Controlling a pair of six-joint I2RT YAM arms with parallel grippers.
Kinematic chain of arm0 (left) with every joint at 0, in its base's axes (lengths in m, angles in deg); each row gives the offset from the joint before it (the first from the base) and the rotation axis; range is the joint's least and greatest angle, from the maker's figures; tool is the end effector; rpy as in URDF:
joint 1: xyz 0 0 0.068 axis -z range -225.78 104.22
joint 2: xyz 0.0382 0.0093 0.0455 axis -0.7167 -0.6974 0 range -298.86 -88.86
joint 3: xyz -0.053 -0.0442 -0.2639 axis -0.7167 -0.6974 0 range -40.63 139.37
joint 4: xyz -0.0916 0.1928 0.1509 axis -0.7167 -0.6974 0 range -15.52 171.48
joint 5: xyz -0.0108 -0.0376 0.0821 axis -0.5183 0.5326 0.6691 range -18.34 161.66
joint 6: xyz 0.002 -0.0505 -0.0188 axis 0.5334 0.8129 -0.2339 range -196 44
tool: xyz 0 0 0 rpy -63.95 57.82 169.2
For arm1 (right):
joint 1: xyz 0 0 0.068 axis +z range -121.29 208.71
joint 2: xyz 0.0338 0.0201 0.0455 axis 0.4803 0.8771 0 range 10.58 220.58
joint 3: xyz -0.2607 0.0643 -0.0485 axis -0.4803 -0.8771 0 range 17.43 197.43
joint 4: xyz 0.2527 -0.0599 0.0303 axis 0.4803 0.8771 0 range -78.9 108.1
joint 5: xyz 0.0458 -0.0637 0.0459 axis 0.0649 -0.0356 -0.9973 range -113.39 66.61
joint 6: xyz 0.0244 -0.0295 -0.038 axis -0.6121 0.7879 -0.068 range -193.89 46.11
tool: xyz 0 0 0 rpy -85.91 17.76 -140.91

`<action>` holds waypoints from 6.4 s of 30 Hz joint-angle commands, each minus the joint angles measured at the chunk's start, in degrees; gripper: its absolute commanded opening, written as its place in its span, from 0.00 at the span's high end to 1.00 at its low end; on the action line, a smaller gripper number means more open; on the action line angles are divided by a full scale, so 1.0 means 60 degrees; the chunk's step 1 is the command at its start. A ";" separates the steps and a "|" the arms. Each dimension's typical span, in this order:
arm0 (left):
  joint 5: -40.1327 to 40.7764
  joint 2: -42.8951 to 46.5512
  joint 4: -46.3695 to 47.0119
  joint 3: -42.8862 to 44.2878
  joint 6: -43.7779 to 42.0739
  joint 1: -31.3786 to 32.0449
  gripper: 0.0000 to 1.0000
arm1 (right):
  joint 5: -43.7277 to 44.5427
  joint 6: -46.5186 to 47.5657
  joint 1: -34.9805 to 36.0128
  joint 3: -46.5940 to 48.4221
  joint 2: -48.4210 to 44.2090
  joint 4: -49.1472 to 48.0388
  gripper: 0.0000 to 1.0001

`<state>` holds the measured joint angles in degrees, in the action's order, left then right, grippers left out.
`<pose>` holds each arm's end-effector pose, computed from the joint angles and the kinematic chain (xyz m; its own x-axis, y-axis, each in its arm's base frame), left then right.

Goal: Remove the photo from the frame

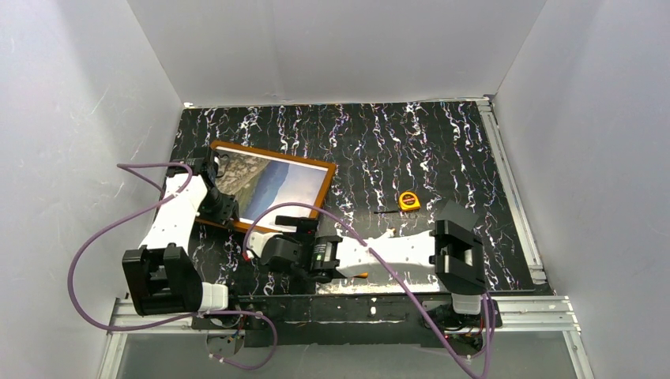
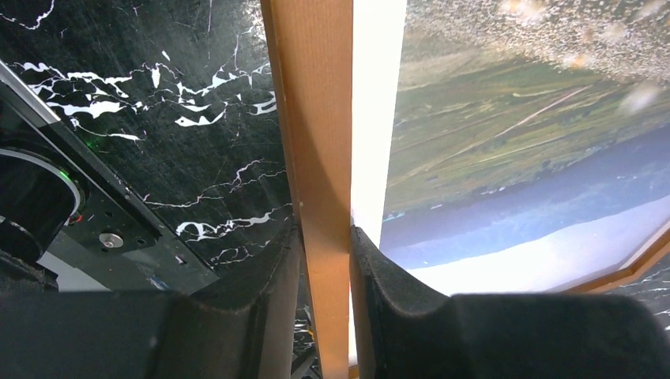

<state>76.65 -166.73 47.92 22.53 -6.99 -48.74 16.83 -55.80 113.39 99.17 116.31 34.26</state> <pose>0.2890 0.0179 0.2857 -0.1651 -0.9398 -0.2991 -0.7350 0.3195 -0.5981 0.0607 0.4047 0.2487 0.1588 -0.8517 -0.4994 -0.7051 0.2562 -0.6612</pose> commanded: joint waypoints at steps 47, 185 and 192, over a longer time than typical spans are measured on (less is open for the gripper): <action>-0.1244 0.3504 -0.1160 0.7062 -0.4312 0.0015 0.03 | -0.2685 -0.1268 -0.2699 0.7500 0.0087 0.6722 0.99; -0.5528 -0.0202 1.0991 -0.3453 0.1319 0.8424 0.03 | -0.9803 -0.9939 -0.5310 -0.8127 -0.8578 -0.2658 0.99; -0.4221 -0.0087 0.9242 -0.3145 0.1208 0.8739 0.37 | -0.9282 -0.9664 -0.5311 -0.8070 -0.9063 -0.1926 0.99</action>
<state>46.27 -168.63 112.40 1.61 0.88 3.19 -40.12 -114.62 81.90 48.13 63.86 20.22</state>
